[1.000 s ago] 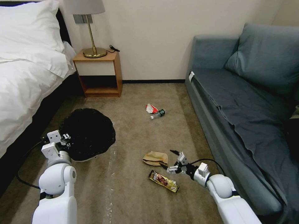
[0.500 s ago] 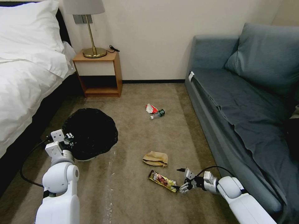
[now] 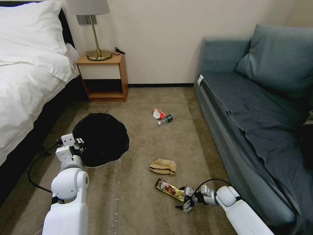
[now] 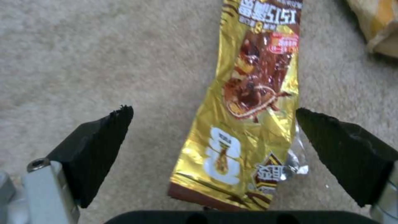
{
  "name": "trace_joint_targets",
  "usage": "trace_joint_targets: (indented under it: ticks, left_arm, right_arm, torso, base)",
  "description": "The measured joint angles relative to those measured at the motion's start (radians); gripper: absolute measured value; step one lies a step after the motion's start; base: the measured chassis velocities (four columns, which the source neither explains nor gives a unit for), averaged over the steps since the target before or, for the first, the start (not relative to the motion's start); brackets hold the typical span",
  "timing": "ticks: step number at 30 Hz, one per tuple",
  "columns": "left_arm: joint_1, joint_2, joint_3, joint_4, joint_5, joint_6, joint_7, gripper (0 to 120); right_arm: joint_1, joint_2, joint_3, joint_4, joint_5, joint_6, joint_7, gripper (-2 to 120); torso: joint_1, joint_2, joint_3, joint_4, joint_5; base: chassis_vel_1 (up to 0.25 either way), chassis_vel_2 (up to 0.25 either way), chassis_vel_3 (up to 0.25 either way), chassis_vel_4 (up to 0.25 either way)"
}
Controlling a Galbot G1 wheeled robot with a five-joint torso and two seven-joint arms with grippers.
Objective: Pick up the trash bin, then pick up the garbage on the floor and place it into the trash bin.
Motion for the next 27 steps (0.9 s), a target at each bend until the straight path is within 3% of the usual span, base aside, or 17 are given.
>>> trace_joint_targets:
  ticks: [8, 11, 15, 19, 22, 27]
  left_arm:
    - [0.011, -0.002, 0.002, -0.013, 0.005, 0.001, -0.001, 4]
    - [0.014, -0.001, 0.002, -0.019, 0.006, 0.001, -0.001, 4]
    - [0.017, 0.000, -0.001, -0.026, 0.006, 0.003, -0.002, 4]
    - [0.016, 0.000, -0.001, -0.025, 0.006, 0.003, -0.001, 4]
    - [0.013, 0.000, 0.001, -0.019, 0.006, 0.003, -0.001, 4]
    - [0.011, 0.000, -0.001, -0.015, 0.006, 0.002, -0.001, 4]
  right_arm:
    - [0.049, 0.041, 0.023, -0.104, -0.041, 0.027, 0.006, 100]
    - [0.061, 0.049, 0.037, -0.142, -0.052, 0.032, 0.010, 95]
    - [0.067, 0.054, 0.067, -0.178, -0.048, 0.041, 0.010, 76]
    - [0.065, 0.054, 0.070, -0.175, -0.043, 0.040, 0.012, 67]
    - [0.063, 0.054, 0.071, -0.165, -0.034, 0.031, 0.019, 50]
    - [0.063, 0.055, 0.068, -0.159, -0.033, 0.026, 0.023, 33]
  torso:
    - [0.000, 0.000, 0.000, 0.0000, 0.0002]
    - [0.000, 0.000, 0.000, 0.0000, 0.0002]
    - [0.000, 0.000, 0.000, 0.0000, 0.0001]
    - [0.000, 0.000, 0.000, -0.0001, -0.0001]
    - [0.000, 0.000, 0.000, -0.0002, 0.0000]
    - [0.000, 0.000, 0.000, -0.0001, 0.0001]
  base:
    - [0.000, 0.000, 0.000, 0.000]
    - [0.000, 0.000, 0.000, 0.000]
    - [0.000, 0.000, 0.000, 0.000]
    - [0.000, 0.000, 0.000, 0.000]
    - [0.000, 0.000, 0.000, 0.000]
    - [0.000, 0.000, 0.000, 0.000]
